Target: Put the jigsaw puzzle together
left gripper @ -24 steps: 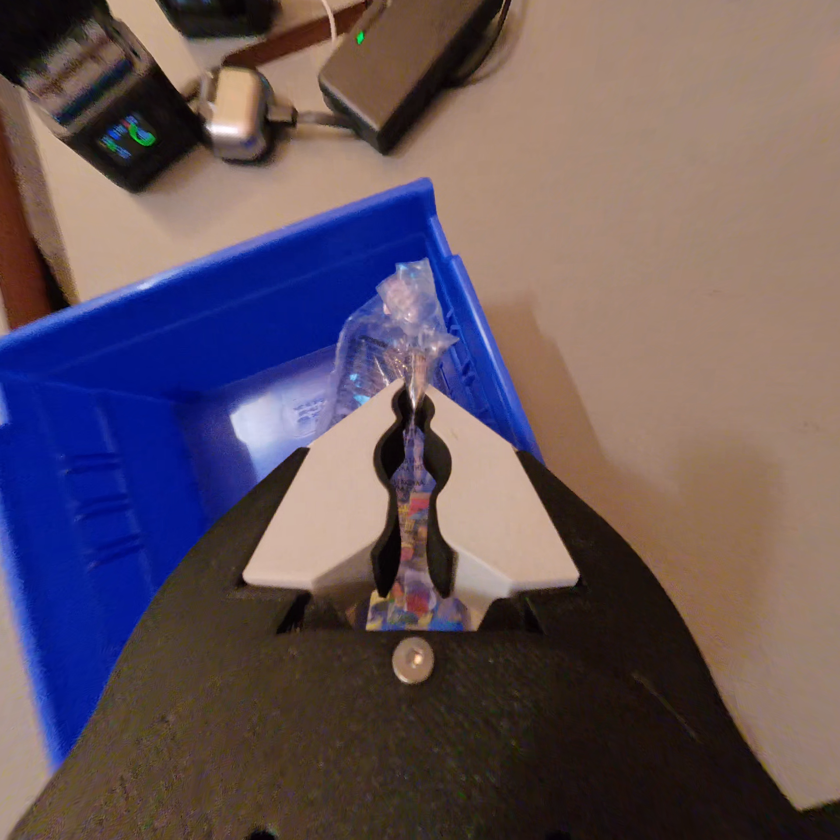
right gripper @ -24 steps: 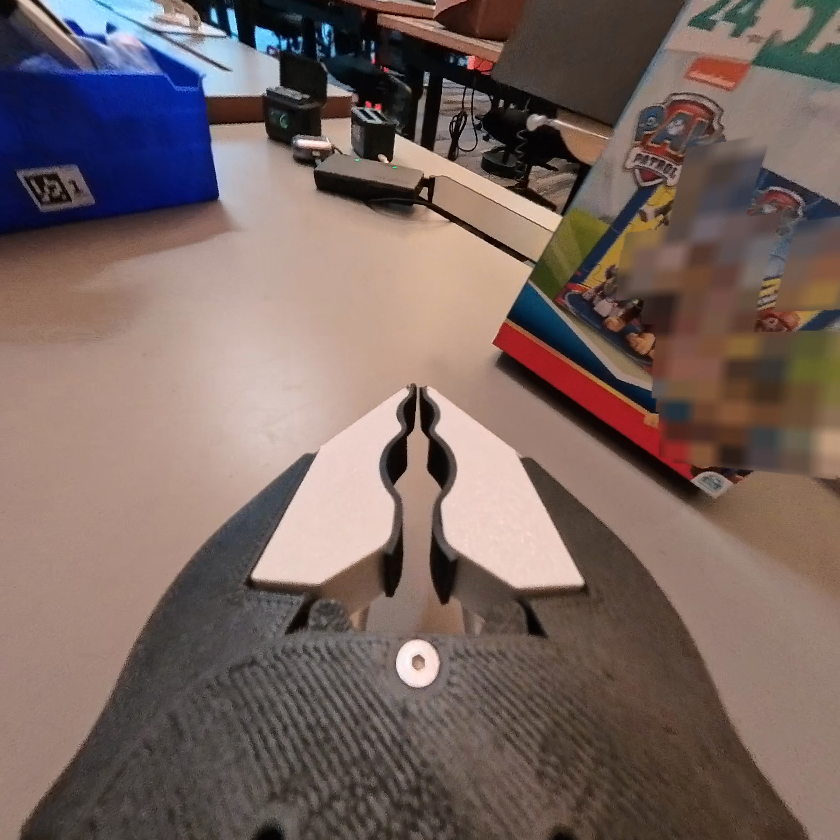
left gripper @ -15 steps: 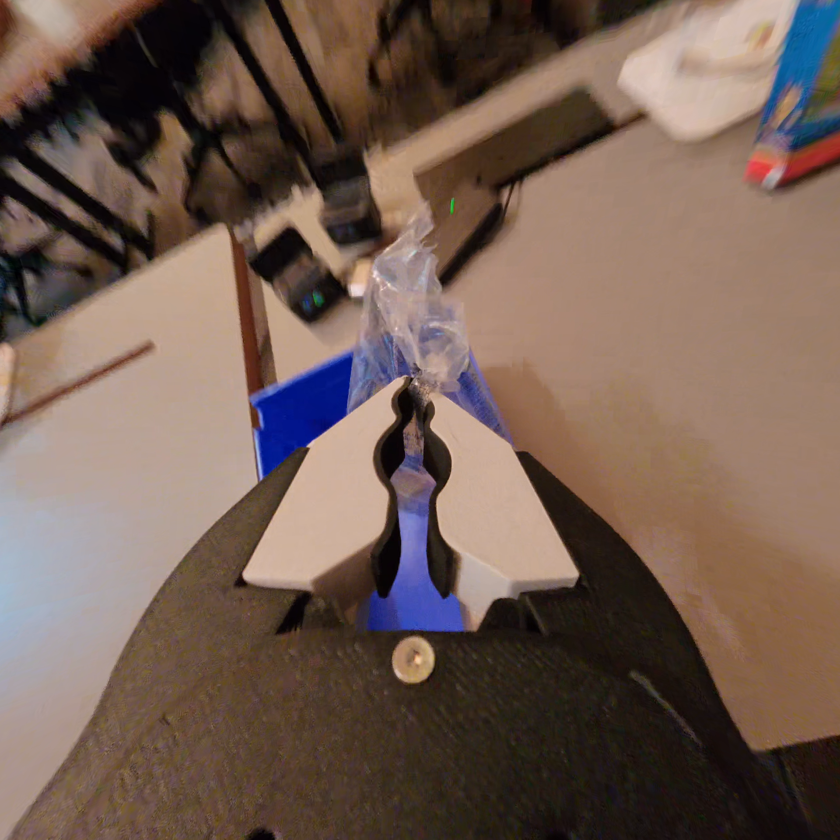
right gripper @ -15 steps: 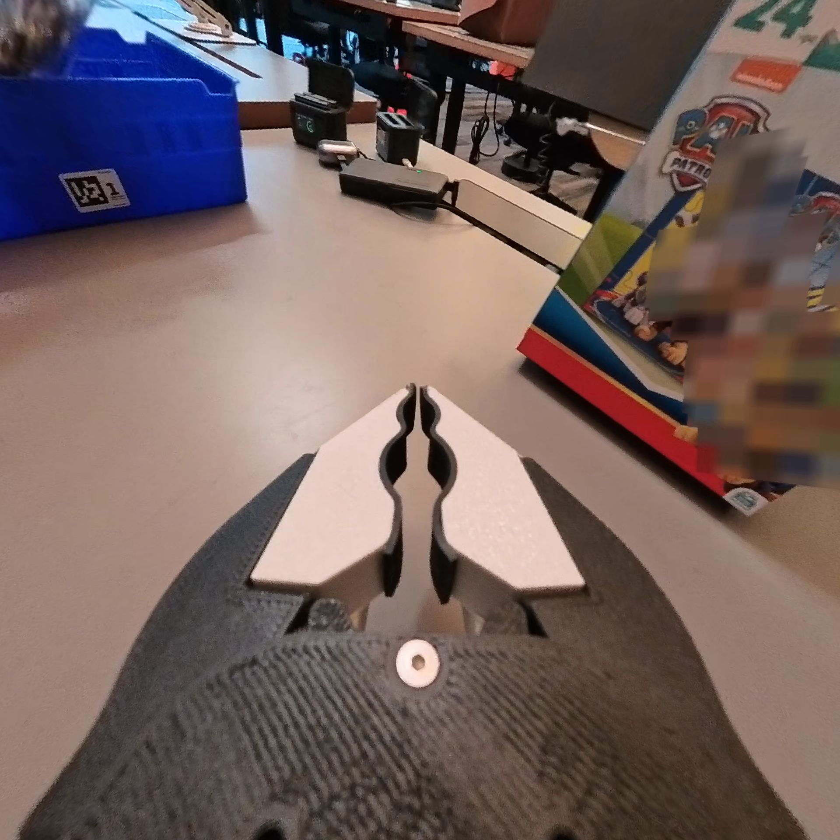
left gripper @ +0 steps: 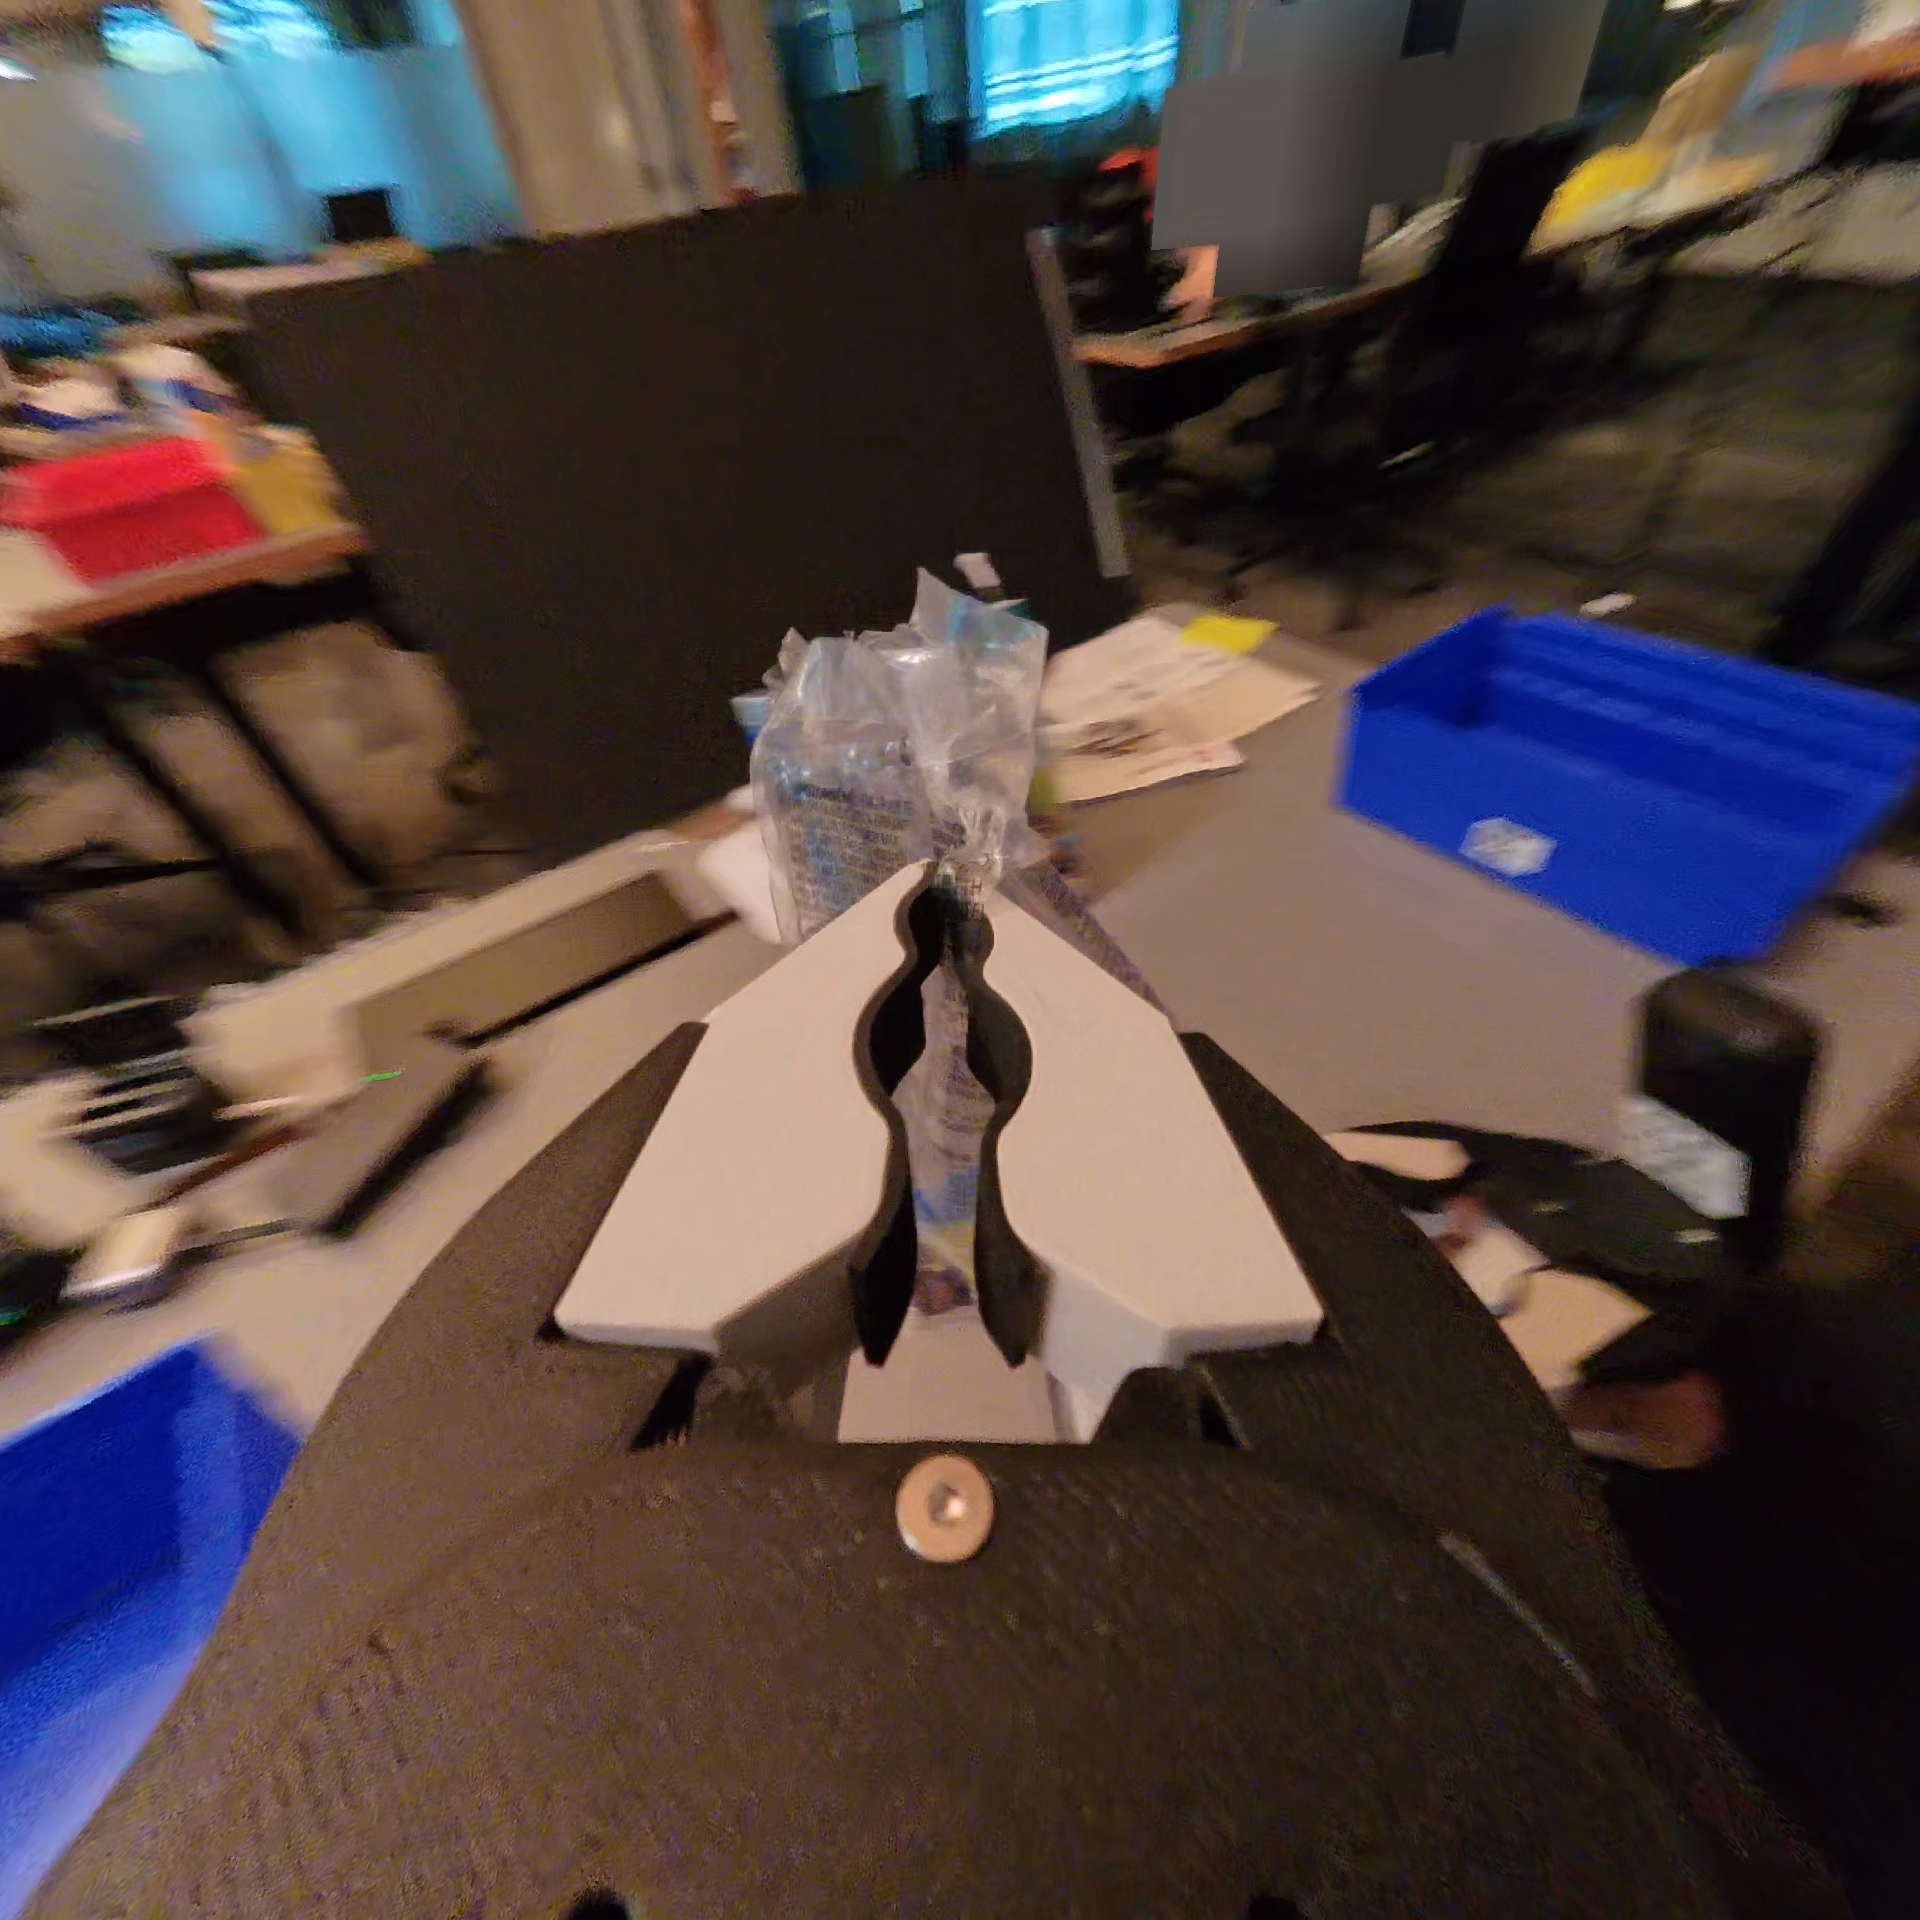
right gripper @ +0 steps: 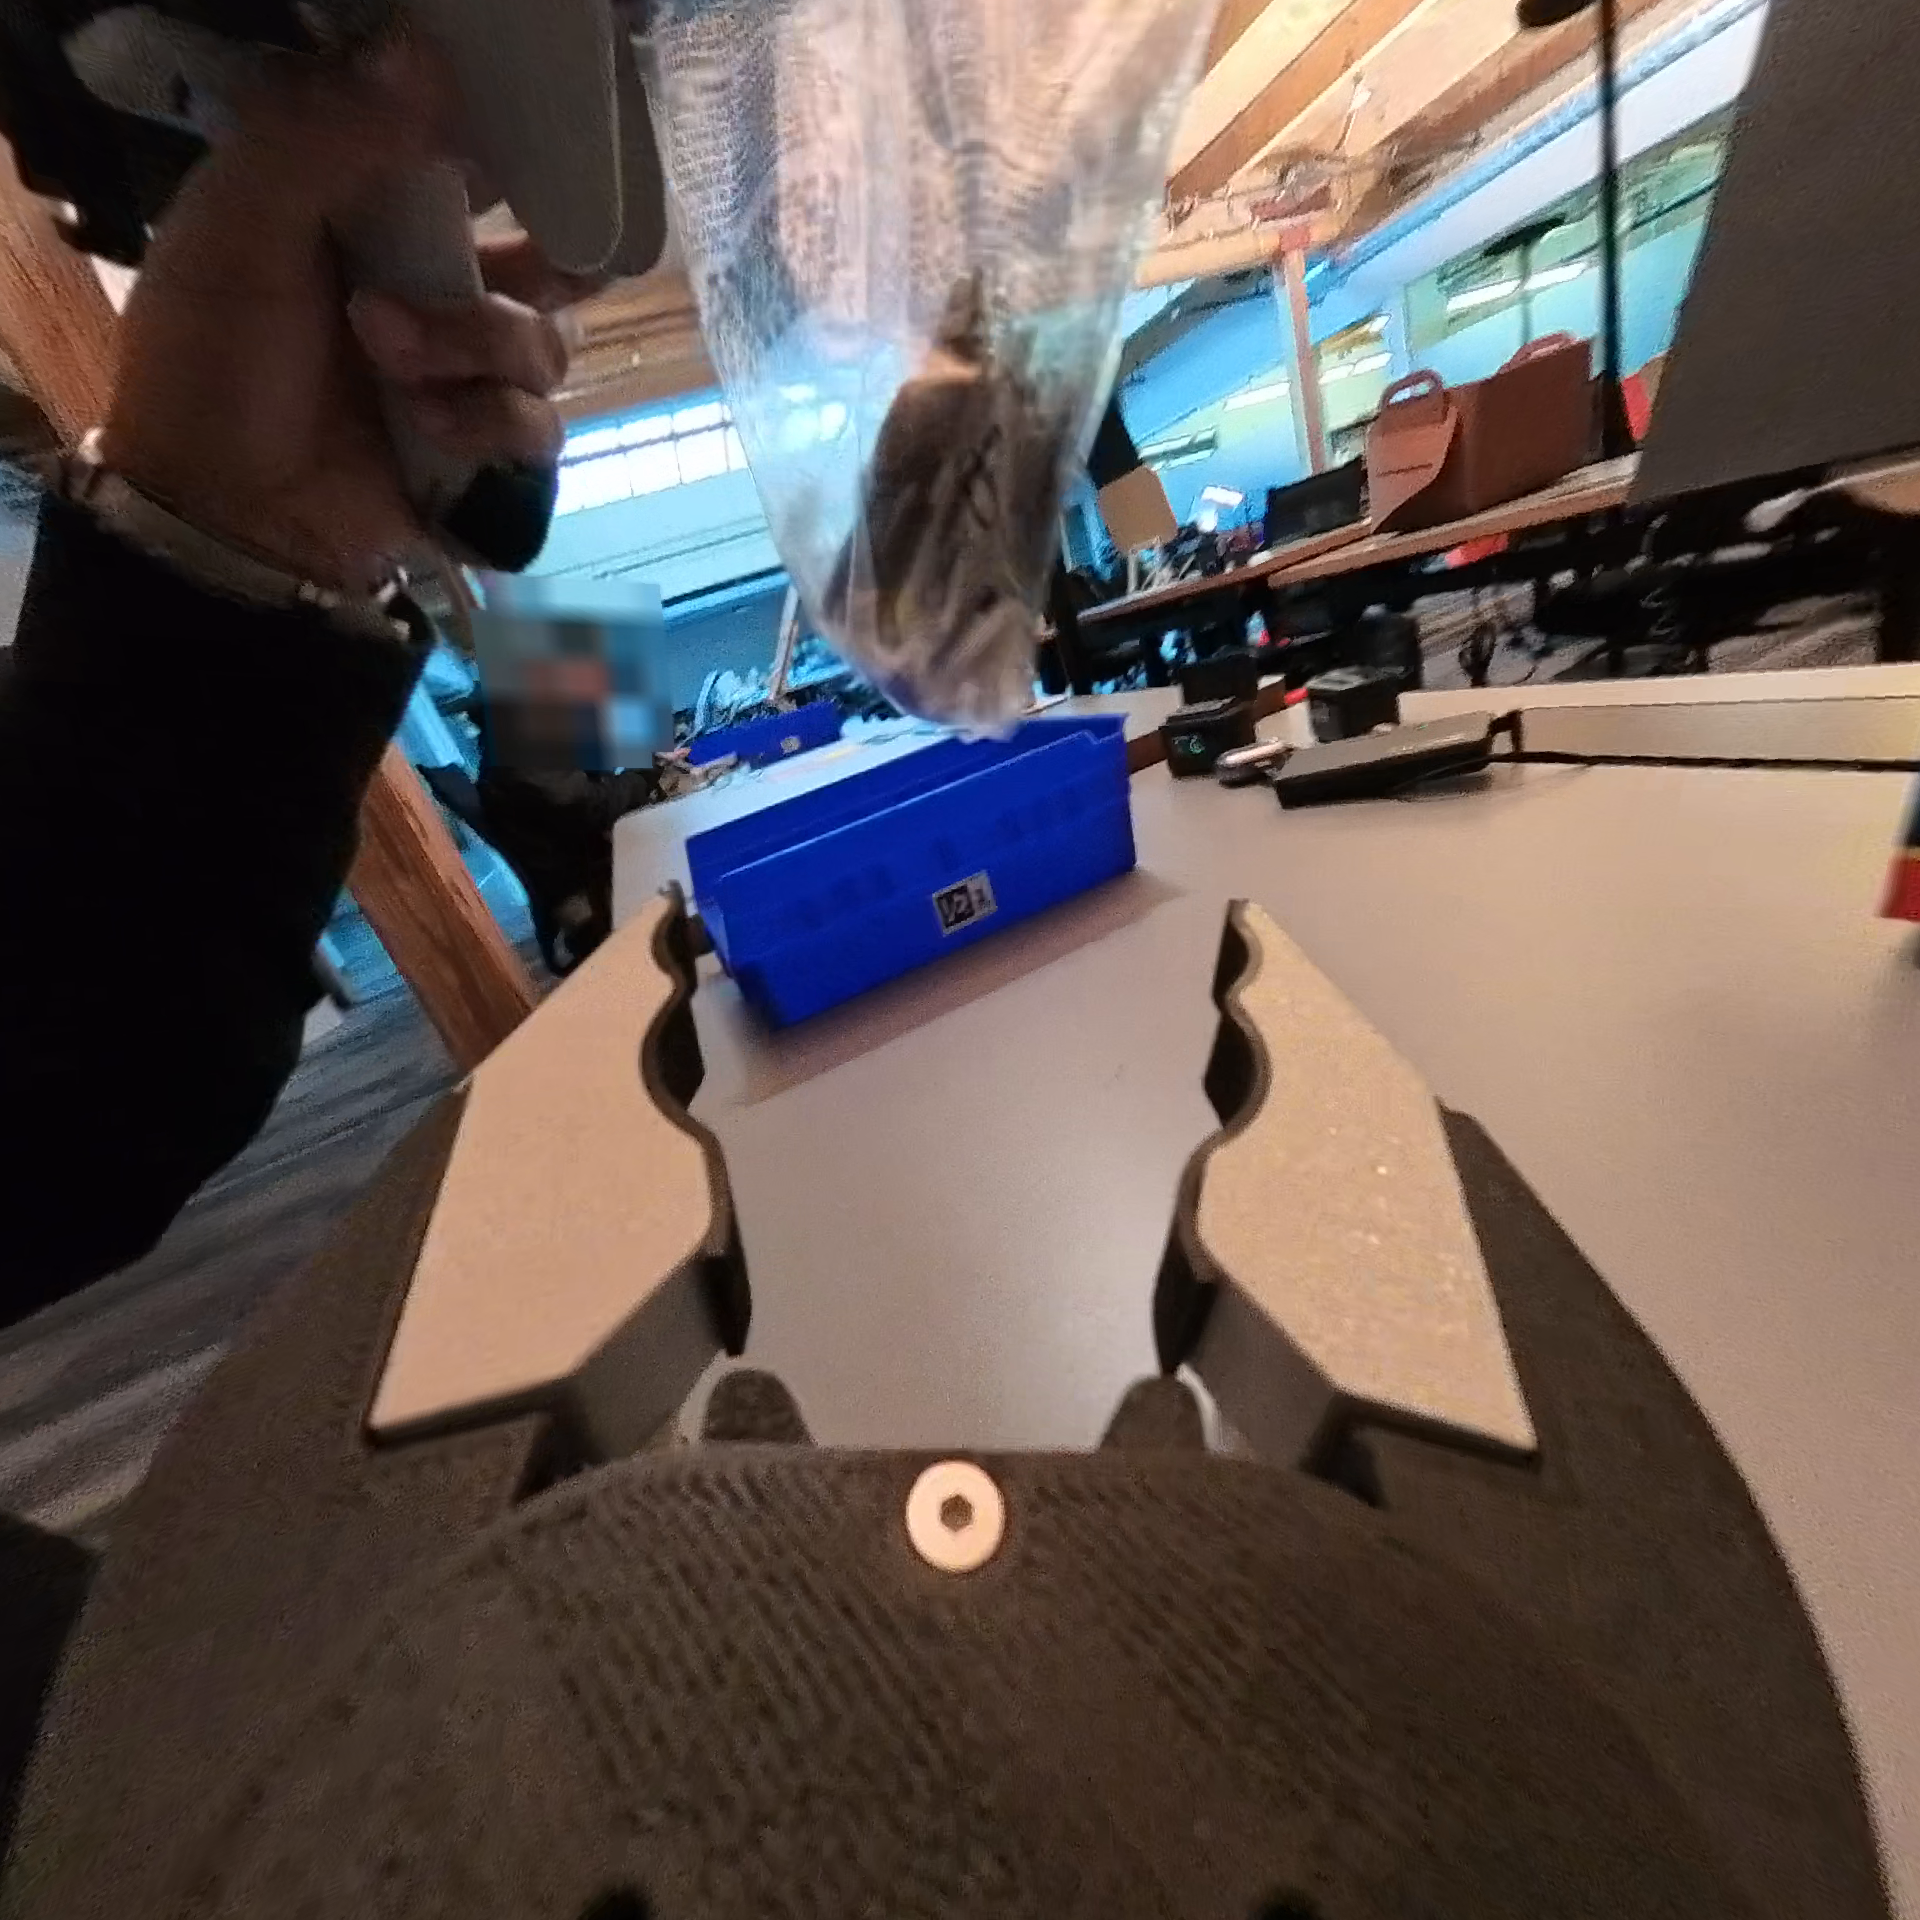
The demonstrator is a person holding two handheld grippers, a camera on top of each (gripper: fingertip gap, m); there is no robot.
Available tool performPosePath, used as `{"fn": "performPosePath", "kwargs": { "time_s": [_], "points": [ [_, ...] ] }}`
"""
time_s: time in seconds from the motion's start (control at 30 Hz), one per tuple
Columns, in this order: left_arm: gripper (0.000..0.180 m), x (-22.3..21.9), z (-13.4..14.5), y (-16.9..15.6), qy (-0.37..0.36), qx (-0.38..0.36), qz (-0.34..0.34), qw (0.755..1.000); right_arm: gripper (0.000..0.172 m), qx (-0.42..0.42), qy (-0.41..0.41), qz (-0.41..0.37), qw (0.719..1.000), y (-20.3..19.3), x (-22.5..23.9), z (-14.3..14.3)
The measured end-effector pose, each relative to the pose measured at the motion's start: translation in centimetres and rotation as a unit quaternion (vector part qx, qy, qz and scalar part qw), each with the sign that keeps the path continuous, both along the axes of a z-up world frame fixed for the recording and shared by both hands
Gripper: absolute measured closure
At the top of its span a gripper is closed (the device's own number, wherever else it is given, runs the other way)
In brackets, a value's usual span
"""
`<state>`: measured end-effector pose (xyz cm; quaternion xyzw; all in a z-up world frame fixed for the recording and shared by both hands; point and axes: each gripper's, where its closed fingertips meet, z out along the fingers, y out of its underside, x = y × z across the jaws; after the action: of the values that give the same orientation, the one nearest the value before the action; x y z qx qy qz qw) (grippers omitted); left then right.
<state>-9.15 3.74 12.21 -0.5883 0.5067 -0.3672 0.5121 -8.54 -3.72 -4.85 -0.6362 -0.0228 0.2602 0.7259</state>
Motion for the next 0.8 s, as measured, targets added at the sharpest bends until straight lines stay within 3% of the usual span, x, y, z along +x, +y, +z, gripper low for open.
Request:
{"fn": "performPosePath", "kwargs": {
  "time_s": [0.07, 0.13, 0.2, 0.27, 0.37, 0.47, 0.53, 0.6, 0.8],
  "points": [
    [0.18, 2.9, -1.3, -4.5, -0.025, -0.053, -0.057, 0.997, 0.067, 0.033, 0.006, -0.03, 0.999, -1.4, 1.6, 1.1],
    [0.18, 5.4, -2.8, -8.1, -0.045, -0.09, -0.096, 0.99, 0.076, 0.077, 0.025, -0.059, 0.995, -3.1, 4.2, 2.9],
    [0.18, 7.4, -4.2, -9.8, -0.052, -0.078, -0.102, 0.99, 0.115, 0.113, 0.041, -0.094, 0.988, -5.3, 7.0, 4.1],
    [0.18, 8.7, -5.5, -10.0, -0.046, -0.035, -0.084, 0.995, 0.141, 0.114, 0.043, -0.136, 0.983, -6.9, 10.1, 4.0],
    [0.18, 10.1, -8.6, -9.7, -0.009, -0.001, -0.068, 0.998, 0.151, 0.075, 0.03, -0.151, 0.985, -7.8, 13.1, 3.4],
    [0.178, 10.5, -12.2, -9.0, 0.026, -0.012, -0.056, 0.998, 0.156, -0.005, 0.003, -0.141, 0.99, -7.2, 14.9, 1.7],
    [0.159, 10.2, -14.0, -8.0, 0.037, -0.048, -0.042, 0.997, 0.156, -0.058, -0.003, -0.121, 0.991, -6.6, 15.6, 0.5],
    [0.122, 9.4, -14.8, -6.1, 0.031, -0.078, -0.016, 0.996, 0.156, -0.115, -0.017, -0.101, 0.988, -6.1, 16.3, -0.5],
    [0.096, 7.5, -14.3, -4.1, -0.024, -0.126, -0.042, 0.991, 0.157, -0.304, -0.155, -0.026, 0.94, -4.3, 16.7, -3.3]
  ]
}}
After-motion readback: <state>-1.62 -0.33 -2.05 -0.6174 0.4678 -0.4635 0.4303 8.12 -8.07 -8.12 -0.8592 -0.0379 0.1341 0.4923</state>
